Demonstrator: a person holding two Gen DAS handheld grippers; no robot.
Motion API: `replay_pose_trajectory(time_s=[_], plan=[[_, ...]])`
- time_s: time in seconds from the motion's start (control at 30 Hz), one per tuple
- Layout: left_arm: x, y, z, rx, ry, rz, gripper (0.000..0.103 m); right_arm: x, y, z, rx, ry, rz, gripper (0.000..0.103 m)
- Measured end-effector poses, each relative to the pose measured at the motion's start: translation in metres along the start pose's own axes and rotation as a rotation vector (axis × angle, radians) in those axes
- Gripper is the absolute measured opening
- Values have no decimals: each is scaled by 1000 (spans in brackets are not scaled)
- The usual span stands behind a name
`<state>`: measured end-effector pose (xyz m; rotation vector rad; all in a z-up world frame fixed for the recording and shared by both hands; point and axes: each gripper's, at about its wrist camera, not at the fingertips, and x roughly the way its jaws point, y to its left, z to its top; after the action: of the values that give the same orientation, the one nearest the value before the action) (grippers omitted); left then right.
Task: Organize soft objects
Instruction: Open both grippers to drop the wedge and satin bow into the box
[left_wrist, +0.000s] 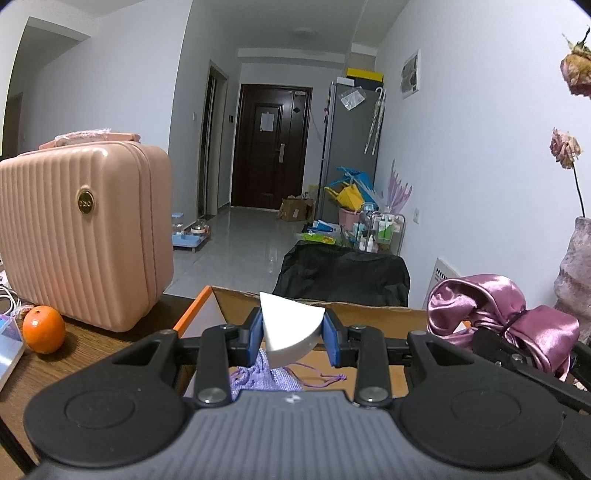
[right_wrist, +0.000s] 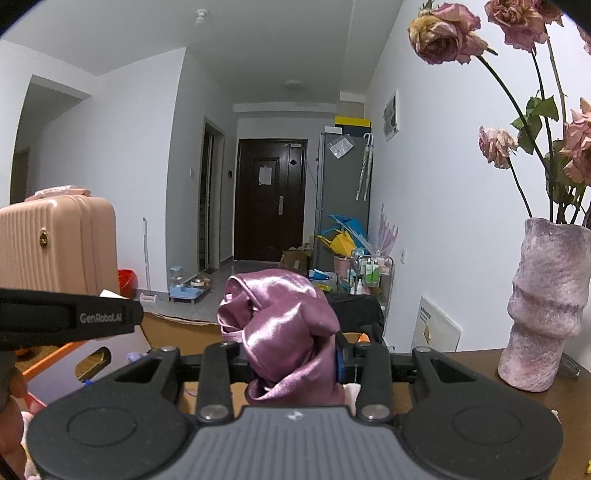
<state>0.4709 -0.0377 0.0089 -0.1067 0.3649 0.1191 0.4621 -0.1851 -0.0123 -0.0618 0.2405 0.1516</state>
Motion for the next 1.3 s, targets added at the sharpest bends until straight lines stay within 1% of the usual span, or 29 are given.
replay_pose_trajectory(time_s=[0.17,0.5,0.77,0.8,0.87,0.93,0.97,1.0,1.03,1.07,1.1,1.13,1.17,1.23,1.27,1.3], plan=[[8,-1,0,8,20,6,34,7,0,-1,0,21,-7,35],[24,-1,-2,14,72,42,34,19,1,-3,-8,63,-21,35],[26,-3,-2,12,81,47,36,23,-2,-4,-4,81,-23,37],[26,-4,-2,12,83,49,37,24,-2,-4,-5,86,-23,39],[27,-3,-3,9,83,52,44,25,-4,-5,-4,95,-26,42],[28,-1,-2,-4,86,45,57,27,-5,-5,-3,99,-29,43],[27,-1,-2,-8,86,47,61,27,-5,-6,-2,99,-34,45],[27,0,-1,-10,83,55,71,27,-6,-6,0,101,-38,52],[26,0,-1,-11,80,63,80,27,-7,-6,2,99,-40,57],[26,1,-1,-12,76,70,83,27,-7,-6,4,97,-44,69],[25,1,-1,-11,73,75,88,26,-7,-7,5,94,-49,82],[25,1,-1,-10,69,79,97,25,-7,-7,6,88,-54,86],[24,1,-1,-10,66,84,103,24,-7,-7,4,83,-58,92],[22,0,-2,-10,53,102,103,24,-7,-7,1,82,-66,97],[21,1,-2,-9,53,105,103,24,-7,-7,2,86,-68,103],[22,1,-2,-12,54,105,103,25,-7,-8,5,87,-69,103]])
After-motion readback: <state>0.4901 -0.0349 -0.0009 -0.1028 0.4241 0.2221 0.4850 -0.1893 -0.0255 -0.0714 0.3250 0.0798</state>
